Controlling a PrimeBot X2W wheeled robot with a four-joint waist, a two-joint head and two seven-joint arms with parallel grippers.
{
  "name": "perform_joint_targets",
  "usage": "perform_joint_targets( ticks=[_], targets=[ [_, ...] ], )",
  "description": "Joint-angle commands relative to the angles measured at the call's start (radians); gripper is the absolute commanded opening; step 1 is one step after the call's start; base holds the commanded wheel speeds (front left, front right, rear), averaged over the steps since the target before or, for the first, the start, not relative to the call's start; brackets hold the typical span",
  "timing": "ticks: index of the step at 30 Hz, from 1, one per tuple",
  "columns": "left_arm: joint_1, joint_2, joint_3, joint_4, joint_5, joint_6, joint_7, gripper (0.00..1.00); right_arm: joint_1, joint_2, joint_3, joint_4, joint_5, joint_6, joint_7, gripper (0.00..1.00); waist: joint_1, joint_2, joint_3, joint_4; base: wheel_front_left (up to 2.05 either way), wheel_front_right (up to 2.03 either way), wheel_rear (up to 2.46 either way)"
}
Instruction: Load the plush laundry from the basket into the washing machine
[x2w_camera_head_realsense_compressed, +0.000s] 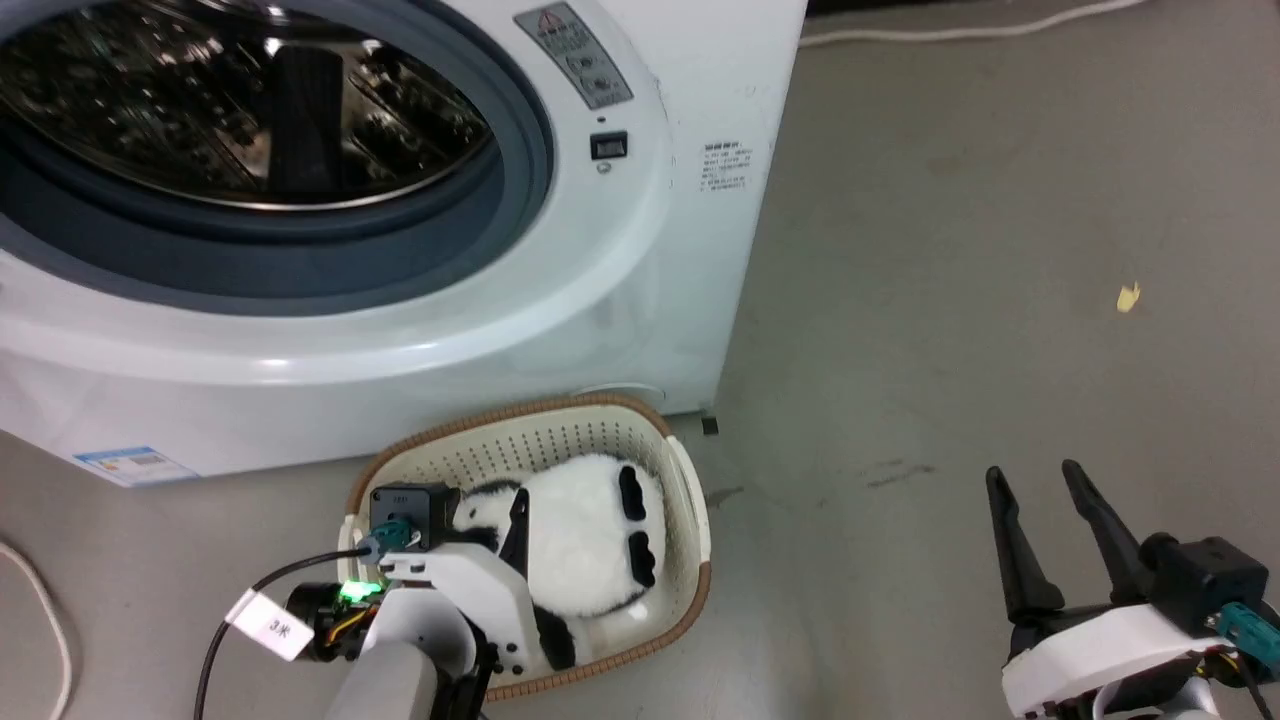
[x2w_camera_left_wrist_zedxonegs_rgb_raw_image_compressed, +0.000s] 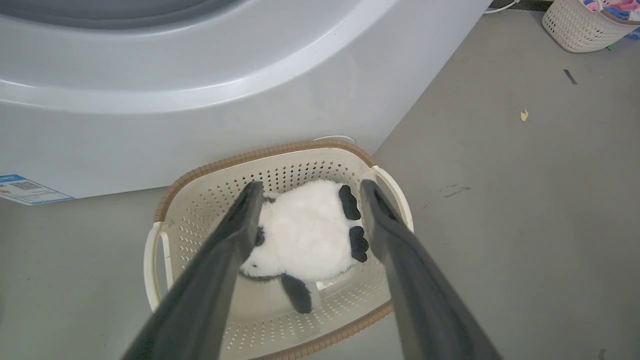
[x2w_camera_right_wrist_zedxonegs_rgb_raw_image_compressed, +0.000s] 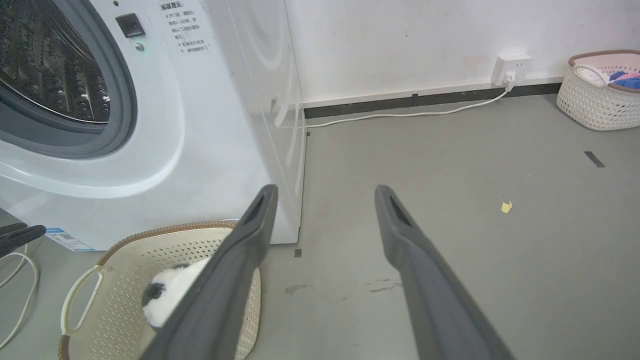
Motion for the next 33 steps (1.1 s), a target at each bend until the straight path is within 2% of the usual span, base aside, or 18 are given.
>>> perform_joint_targets(
  ticks=[1,25,33],
  targets=[
    [-0.04,0.001,-0.011,0.037,-0.019,0.004,-0.011,1.0,-0.021,0.001,-0.007,0.003,0.015,0.0,-0.014,1.0,-0.0001,-0.0001,0.041,-0.007,0.0,0.0,0.0],
    [-0.293,0.001,-0.095,0.327,-0.125,0.015,-0.055,1.0,-0.069,0.002,-0.05,-0.031,0.069,-0.001,-0.062,1.0,-0.0001,-0.0001,0.309,-0.028,0.0,0.0,0.0],
    [-0.392,0.01,-0.128,0.423,-0.14,0.065,-0.118,1.0,-0.087,0.002,-0.068,-0.047,0.085,-0.001,-0.078,1.0,-0.0001,-0.0001,0.405,-0.037,0.0,0.0,0.0]
  ],
)
